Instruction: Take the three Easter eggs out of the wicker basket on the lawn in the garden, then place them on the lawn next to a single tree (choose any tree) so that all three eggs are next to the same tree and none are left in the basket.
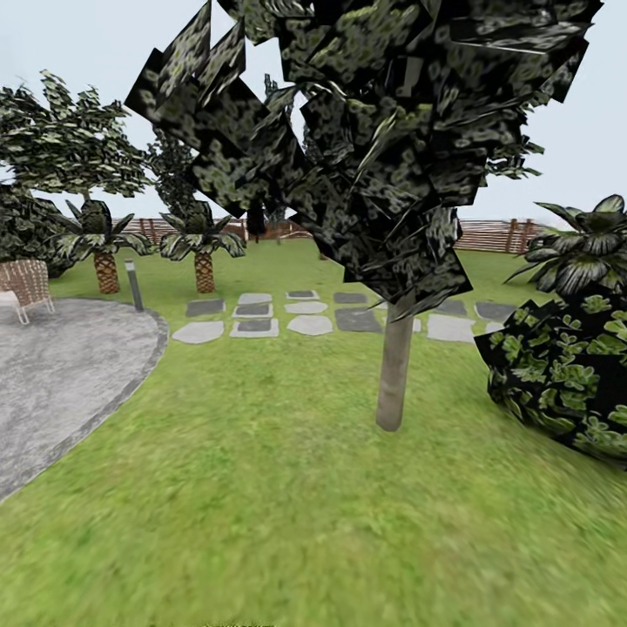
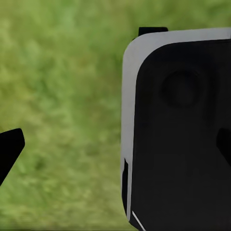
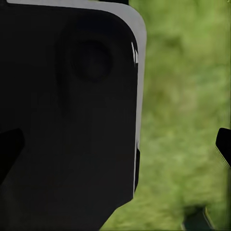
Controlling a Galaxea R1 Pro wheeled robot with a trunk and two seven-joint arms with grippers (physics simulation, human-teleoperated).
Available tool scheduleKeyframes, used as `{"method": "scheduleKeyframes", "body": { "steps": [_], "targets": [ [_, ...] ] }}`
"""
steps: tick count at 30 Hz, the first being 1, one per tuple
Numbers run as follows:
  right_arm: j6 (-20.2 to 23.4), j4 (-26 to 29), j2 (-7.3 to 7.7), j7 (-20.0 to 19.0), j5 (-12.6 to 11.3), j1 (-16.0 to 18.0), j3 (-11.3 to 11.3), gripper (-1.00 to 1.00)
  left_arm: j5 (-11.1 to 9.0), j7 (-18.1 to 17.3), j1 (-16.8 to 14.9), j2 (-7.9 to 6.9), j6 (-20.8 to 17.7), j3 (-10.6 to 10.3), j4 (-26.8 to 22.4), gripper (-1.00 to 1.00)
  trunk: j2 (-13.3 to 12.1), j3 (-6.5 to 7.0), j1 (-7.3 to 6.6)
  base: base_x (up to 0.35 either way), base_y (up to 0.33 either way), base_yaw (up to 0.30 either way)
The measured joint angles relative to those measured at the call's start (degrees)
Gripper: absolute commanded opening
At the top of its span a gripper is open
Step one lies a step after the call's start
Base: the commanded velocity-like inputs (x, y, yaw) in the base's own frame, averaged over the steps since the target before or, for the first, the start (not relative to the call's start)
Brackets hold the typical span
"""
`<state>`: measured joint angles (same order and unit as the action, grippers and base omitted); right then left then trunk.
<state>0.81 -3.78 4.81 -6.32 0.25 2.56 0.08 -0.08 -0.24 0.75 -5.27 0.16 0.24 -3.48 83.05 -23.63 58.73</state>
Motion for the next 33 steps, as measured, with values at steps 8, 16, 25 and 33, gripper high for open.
{"method": "scheduleKeyframes", "body": {
  "steps": [8, 16, 25, 33],
  "targets": [
    [0.0, 0.0, 0.0, 0.0, 0.0, 0.0, 0.0, 1.0, 0.0, 0.0, 0.0, 0.0, 0.0, 0.0, 0.0, 1.0, 0.0, 0.0, 0.0, 0.0, 0.0, 0.261],
    [0.0, 0.0, 0.07, 0.0, 0.1, 0.0, 0.1, 1.0, 0.2, -0.1, 0.0, 0.0, 0.0, 0.0, 0.0, 1.0, 0.0, 0.0, -0.03, 0.193, 0.109, 0.15],
    [0.0, 0.0, 0.17, 0.0, 0.1, 0.0, 0.0, 1.0, 0.2, 0.0, 0.0, 0.0, 0.0, 0.0, 0.0, 1.0, 0.0, 0.0, -0.04, 0.286, 0.181, 0.077],
    [0.0, 0.0, 0.22, 0.0, 0.2, 0.0, 0.0, 1.0, 0.2, 0.0, 0.0, 0.0, 0.0, 0.1, 0.0, 1.0, 0.0, 0.0, -0.03, 0.263, 0.071, 0.155]
  ]
}}
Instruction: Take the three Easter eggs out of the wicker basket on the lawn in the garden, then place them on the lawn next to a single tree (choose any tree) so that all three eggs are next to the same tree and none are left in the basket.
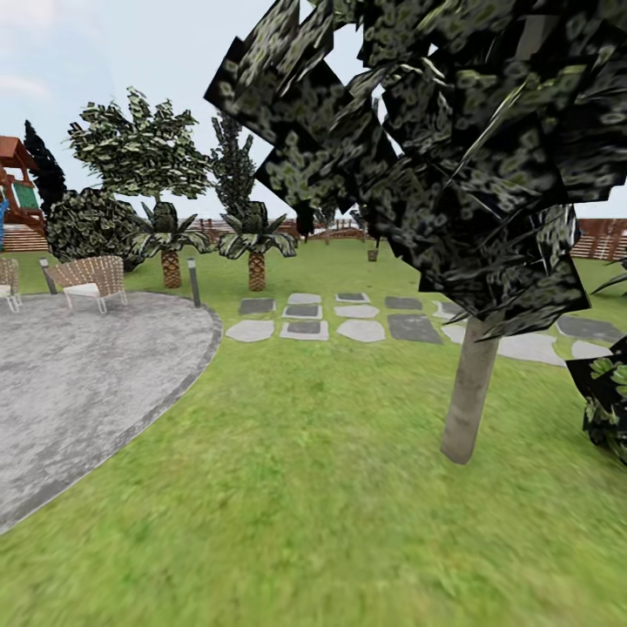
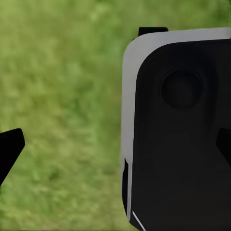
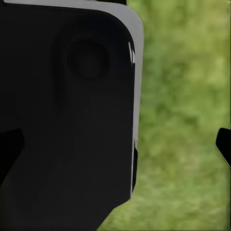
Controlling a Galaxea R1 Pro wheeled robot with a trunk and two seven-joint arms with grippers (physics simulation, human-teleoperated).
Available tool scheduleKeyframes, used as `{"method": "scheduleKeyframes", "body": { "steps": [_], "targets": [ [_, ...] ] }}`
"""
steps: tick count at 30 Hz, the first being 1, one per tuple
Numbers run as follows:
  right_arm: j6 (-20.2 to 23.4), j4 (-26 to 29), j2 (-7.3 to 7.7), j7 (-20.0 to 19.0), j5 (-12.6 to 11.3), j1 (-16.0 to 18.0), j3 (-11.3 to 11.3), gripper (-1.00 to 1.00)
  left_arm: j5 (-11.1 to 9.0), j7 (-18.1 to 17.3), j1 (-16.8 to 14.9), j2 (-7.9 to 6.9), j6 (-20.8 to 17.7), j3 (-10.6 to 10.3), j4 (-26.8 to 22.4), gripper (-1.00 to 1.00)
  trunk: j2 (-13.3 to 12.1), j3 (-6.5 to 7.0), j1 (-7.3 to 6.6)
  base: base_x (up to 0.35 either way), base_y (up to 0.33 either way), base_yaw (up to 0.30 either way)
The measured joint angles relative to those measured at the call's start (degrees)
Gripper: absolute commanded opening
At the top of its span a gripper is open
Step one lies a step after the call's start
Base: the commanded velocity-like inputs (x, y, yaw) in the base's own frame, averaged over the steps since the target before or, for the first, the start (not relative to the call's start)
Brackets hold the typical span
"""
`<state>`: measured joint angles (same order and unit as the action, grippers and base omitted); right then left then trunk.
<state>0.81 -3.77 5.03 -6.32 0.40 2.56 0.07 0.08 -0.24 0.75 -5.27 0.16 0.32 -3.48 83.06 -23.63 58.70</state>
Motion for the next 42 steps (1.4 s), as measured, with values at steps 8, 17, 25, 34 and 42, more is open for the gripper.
{"method": "scheduleKeyframes", "body": {
  "steps": [8, 17, 25, 34, 42],
  "targets": [
    [-0.1, 0.0, 0.05, 0.0, 0.1, 0.0, 0.1, 1.0, -0.2, 0.0, 0.0, 0.0, -0.1, 0.1, 0.0, 1.0, 0.0, 0.0, -0.01, 0.304, 0.003, 0.007],
    [-0.1, 0.0, 0.05, 0.0, 0.1, 0.0, 0.1, 1.0, -0.2, 0.0, 0.0, 0.0, -0.1, 0.1, 0.0, 1.0, 0.0, 0.0, -0.01, 0.342, -0.083, 0.0],
    [-0.1, 0.0, 0.05, 0.0, 0.1, 0.0, 0.2, 1.0, -0.2, 0.0, 0.0, 0.0, -0.1, 0.1, 0.0, 1.0, 0.0, 0.0, -0.01, 0.332, -0.141, 0.0],
    [-0.1, 0.0, 0.05, 0.0, 0.1, 0.0, 0.2, 1.0, -0.2, 0.0, 0.0, 0.0, -0.2, 0.0, 0.0, 1.0, 0.0, 0.0, -0.01, 0.343, 0.1, 0.0],
    [-0.1, 0.0, 0.05, 0.0, 0.1, 0.0, 0.2, 1.0, -0.2, 0.0, 0.0, 0.0, -0.2, 0.0, 0.0, 1.0, 0.0, 0.0, -0.01, 0.344, 0.139, 0.0]
  ]
}}
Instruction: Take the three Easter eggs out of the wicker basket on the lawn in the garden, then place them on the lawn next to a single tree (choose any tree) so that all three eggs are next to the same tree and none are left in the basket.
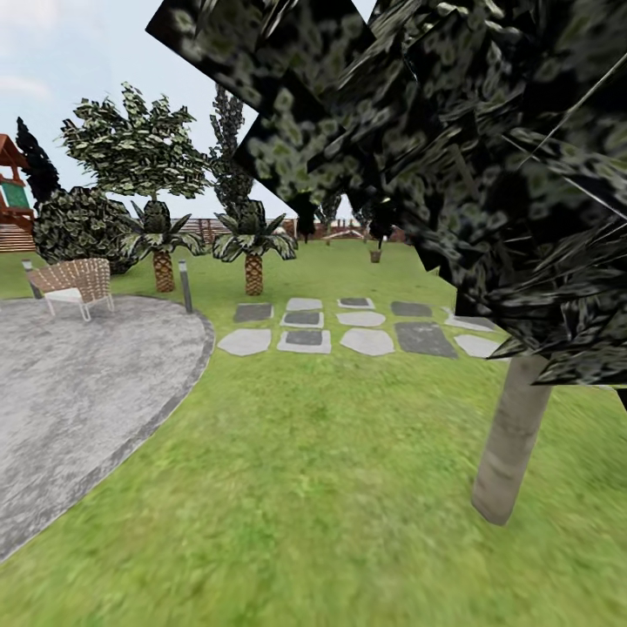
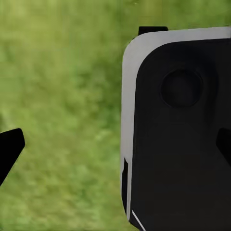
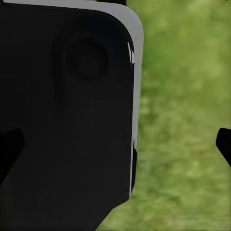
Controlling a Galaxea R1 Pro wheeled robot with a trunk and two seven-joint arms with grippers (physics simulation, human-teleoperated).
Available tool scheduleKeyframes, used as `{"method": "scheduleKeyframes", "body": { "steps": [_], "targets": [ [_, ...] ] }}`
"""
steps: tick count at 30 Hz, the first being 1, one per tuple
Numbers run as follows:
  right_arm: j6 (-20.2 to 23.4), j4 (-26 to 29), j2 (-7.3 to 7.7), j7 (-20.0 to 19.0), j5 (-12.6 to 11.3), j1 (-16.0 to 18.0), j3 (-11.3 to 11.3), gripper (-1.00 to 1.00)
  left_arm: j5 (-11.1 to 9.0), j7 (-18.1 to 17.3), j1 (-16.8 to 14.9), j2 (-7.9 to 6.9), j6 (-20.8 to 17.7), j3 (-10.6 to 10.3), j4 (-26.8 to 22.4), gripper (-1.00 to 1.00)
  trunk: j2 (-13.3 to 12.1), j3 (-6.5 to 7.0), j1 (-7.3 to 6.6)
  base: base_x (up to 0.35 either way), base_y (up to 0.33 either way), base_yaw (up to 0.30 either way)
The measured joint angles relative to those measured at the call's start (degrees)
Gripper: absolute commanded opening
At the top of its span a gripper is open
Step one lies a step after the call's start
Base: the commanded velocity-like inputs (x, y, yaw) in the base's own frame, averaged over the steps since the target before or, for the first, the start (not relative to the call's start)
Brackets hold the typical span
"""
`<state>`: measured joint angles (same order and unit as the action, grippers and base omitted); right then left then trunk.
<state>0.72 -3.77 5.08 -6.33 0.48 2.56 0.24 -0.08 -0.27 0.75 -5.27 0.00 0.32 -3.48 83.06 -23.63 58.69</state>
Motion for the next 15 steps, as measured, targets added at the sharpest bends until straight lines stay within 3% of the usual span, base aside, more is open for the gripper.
{"method": "scheduleKeyframes", "body": {
  "steps": [4, 12, 15],
  "targets": [
    [0.0, 0.0, 0.0, 0.0, -0.1, 0.0, -0.1, 1.0, 0.1, 0.0, 0.0, -0.05, 0.0, 0.0, 0.0, 1.0, 0.0, 0.0, 0.0, 0.304, 0.191, 0.063],
    [0.1, 0.0, 0.0, 0.0, -0.2, 0.0, -0.2, 1.0, 0.2, -0.1, 0.0, 0.0, 0.1, 0.0, 0.0, 1.0, 0.0, 0.0, 0.0, 0.275, 0.241, 0.215],
    [0.1, 0.0, 0.07, 0.0, -0.1, 0.0, -0.2, 1.0, 0.2, -0.1, 0.0, 0.0, 0.1, 0.0, 0.0, 1.0, 0.0, 0.0, 0.01, 0.269, 0.248, 0.074]
  ]
}}
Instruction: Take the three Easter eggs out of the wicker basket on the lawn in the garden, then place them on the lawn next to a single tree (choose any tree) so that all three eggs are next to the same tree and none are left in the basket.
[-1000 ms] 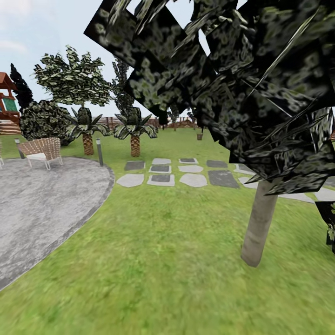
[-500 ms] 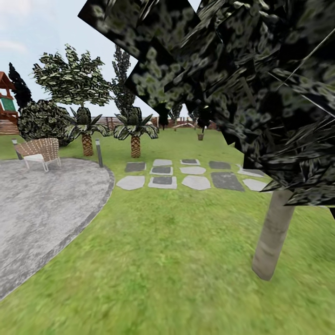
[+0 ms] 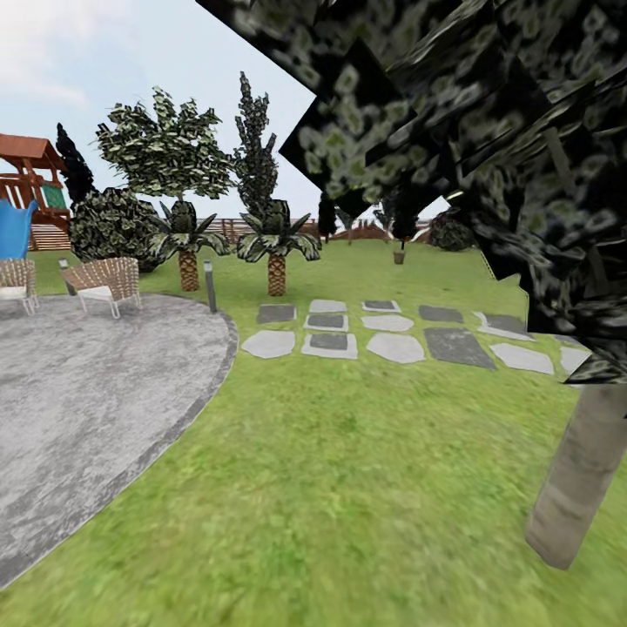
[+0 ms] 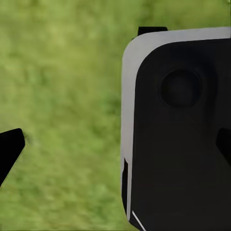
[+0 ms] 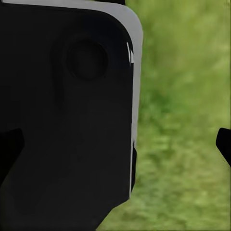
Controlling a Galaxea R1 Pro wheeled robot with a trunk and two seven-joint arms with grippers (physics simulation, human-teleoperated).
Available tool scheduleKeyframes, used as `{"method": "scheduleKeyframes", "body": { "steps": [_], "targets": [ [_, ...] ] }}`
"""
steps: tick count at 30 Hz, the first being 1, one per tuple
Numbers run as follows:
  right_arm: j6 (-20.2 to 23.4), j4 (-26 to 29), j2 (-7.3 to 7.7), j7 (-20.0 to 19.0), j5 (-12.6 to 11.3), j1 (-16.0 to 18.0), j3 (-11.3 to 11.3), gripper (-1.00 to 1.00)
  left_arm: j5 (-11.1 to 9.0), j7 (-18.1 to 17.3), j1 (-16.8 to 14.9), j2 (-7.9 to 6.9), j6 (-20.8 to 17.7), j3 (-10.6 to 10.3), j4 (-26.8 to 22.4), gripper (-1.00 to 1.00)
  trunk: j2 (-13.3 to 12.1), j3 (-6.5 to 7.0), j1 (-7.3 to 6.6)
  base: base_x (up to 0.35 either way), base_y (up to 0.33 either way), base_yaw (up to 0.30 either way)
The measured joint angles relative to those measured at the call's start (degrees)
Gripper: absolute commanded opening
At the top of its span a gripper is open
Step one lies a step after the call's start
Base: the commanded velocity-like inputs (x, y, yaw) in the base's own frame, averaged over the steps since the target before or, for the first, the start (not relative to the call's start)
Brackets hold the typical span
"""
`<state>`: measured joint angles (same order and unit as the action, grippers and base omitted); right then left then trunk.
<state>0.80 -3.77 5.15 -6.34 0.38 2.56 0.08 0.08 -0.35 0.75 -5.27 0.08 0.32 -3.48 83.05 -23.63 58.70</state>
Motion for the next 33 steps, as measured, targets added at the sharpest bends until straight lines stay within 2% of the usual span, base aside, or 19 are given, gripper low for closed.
{"method": "scheduleKeyframes", "body": {
  "steps": [22, 33],
  "targets": [
    [0.0, 0.2, 0.19, 0.0, 0.1, 0.0, 0.0, 1.0, 0.1, -0.1, 0.0, 0.0, 0.0, 0.0, 0.0, 1.0, 0.0, 0.0, 0.01, 0.179, 0.282, 0.002],
    [-0.1, 0.1, 0.1, 0.0, 0.2, 0.0, 0.1, 1.0, 0.0, -0.1, 0.0, 0.09, 0.0, 0.0, 0.0, 1.0, 0.0, 0.0, 0.0, 0.276, 0.208, -0.028]
  ]
}}
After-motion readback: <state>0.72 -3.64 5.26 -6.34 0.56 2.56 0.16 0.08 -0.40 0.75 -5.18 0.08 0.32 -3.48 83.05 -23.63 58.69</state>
